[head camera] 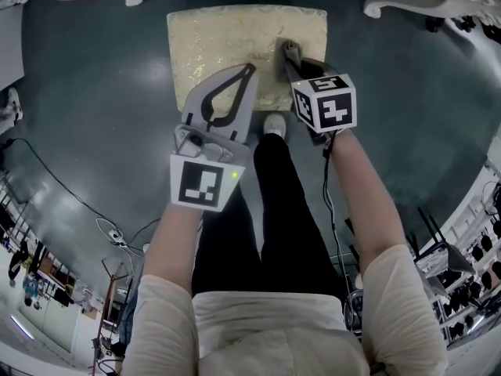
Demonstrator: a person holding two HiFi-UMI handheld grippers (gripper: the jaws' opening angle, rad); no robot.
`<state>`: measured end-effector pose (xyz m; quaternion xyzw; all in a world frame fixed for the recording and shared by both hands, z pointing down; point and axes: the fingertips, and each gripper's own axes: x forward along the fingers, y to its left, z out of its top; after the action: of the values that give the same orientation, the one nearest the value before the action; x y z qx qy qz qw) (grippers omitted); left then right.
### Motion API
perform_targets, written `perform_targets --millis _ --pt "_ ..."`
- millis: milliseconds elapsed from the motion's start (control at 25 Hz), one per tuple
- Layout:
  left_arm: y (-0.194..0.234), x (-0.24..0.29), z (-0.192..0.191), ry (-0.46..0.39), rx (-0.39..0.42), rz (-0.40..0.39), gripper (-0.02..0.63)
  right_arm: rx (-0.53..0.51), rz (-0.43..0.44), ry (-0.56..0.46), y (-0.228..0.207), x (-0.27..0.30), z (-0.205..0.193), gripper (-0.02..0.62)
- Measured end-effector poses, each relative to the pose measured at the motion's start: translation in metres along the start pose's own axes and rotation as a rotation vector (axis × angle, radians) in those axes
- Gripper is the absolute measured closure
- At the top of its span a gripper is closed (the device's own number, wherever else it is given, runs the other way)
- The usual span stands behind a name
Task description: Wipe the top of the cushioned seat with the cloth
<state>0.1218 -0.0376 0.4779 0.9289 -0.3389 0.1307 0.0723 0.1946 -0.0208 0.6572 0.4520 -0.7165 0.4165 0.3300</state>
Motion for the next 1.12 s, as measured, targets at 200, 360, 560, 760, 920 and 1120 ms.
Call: perform_targets --millis 200,360,560,760,920,1120 --pt "-0.018 0.010 0.004 0.011 0.015 -0.016 0.604 0.006 -0.014 0.003 -0.030 -0.016 -0.011 0.566" --pt "-0.030 0.017 0.009 0.000 0.002 -0.021 0.604 0.000 -0.041 0.010 -0.047 -0.025 -0.017 0.566" --pt "-0.044 0.021 0.017 -0.026 -0.008 -0.028 0.604 0.011 -0.099 0.049 -0.068 -0.033 -0.029 0.566" --pt "-0.049 0.013 0.012 -0.014 -0.009 -0.047 0.604 0.031 -0.149 0.017 -0.071 -0.046 -0.028 0.566" --pt "-0.042 -0.004 0.007 -0.001 -0.002 -0.060 0.604 0.018 -0.136 -0.005 -0.048 -0.053 -0.021 0.566" --pt "-0.024 -0.038 0.012 -0.007 0.010 -0.069 0.604 -0.010 -0.098 0.007 0.002 -0.054 -0.018 0.566"
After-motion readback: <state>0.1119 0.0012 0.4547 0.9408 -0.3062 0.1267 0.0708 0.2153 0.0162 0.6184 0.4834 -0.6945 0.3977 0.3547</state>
